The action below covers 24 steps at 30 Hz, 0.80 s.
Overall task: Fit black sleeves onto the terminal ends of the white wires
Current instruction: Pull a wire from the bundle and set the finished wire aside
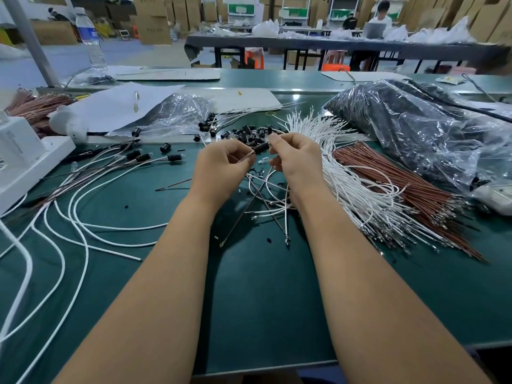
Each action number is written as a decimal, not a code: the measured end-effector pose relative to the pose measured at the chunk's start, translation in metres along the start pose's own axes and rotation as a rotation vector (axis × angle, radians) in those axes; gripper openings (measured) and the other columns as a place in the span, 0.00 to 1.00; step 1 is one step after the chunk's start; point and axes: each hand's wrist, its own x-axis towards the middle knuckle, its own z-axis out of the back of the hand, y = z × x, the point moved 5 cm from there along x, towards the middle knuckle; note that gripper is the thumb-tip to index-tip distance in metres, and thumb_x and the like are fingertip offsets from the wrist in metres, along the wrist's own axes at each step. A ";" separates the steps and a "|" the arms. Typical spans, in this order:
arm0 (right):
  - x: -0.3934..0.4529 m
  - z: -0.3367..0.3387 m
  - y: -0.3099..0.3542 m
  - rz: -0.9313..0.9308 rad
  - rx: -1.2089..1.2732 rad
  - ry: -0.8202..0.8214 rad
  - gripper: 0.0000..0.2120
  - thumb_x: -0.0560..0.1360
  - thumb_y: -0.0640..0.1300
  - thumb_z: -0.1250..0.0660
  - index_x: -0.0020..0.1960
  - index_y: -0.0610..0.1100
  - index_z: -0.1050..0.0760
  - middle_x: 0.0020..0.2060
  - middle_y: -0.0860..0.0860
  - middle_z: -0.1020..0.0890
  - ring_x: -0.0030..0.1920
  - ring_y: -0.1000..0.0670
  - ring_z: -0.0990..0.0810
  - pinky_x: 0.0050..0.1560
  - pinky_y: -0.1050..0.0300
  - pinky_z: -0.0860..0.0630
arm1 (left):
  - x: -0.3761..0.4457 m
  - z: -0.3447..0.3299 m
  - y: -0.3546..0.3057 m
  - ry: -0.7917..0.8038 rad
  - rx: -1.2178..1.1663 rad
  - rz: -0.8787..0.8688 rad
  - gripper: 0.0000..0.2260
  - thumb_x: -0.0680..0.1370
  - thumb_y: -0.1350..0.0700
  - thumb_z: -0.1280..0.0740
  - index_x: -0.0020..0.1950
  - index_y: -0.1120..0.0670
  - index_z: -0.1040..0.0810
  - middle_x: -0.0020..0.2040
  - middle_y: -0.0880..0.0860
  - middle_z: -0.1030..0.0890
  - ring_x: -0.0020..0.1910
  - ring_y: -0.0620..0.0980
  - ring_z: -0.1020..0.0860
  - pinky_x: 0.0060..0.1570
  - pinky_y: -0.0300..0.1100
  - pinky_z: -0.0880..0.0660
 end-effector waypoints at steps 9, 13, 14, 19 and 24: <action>-0.002 -0.002 0.005 0.049 -0.001 0.064 0.07 0.78 0.37 0.34 0.43 0.45 0.21 0.38 0.49 0.19 0.27 0.59 0.24 0.33 0.67 0.26 | 0.001 0.001 0.001 -0.010 -0.027 0.024 0.03 0.76 0.58 0.30 0.43 0.56 0.19 0.34 0.55 0.20 0.33 0.49 0.25 0.35 0.42 0.27; -0.004 -0.003 0.006 0.018 0.044 0.084 0.07 0.78 0.38 0.35 0.44 0.45 0.19 0.39 0.47 0.17 0.31 0.55 0.22 0.33 0.66 0.26 | 0.000 0.001 0.000 -0.009 -0.062 0.069 0.07 0.77 0.60 0.32 0.40 0.52 0.22 0.36 0.55 0.18 0.39 0.57 0.20 0.46 0.52 0.21; -0.004 -0.003 0.006 0.004 0.056 0.087 0.08 0.78 0.39 0.35 0.44 0.44 0.19 0.40 0.46 0.17 0.32 0.53 0.22 0.34 0.65 0.26 | 0.000 0.001 0.000 -0.006 -0.064 0.074 0.07 0.78 0.60 0.32 0.40 0.52 0.23 0.36 0.55 0.18 0.39 0.57 0.20 0.46 0.52 0.21; -0.003 -0.001 0.005 -0.011 0.080 0.066 0.07 0.77 0.37 0.35 0.44 0.43 0.18 0.37 0.49 0.17 0.31 0.53 0.22 0.35 0.63 0.25 | 0.000 0.001 0.000 0.005 -0.058 0.092 0.06 0.77 0.60 0.32 0.41 0.53 0.23 0.38 0.59 0.18 0.42 0.61 0.19 0.47 0.55 0.21; 0.001 0.003 0.006 0.086 -0.057 0.018 0.07 0.76 0.37 0.32 0.42 0.45 0.20 0.36 0.50 0.18 0.29 0.58 0.22 0.34 0.66 0.25 | 0.001 0.000 0.003 0.014 -0.042 0.086 0.05 0.77 0.58 0.31 0.41 0.51 0.22 0.37 0.59 0.18 0.39 0.60 0.20 0.46 0.55 0.21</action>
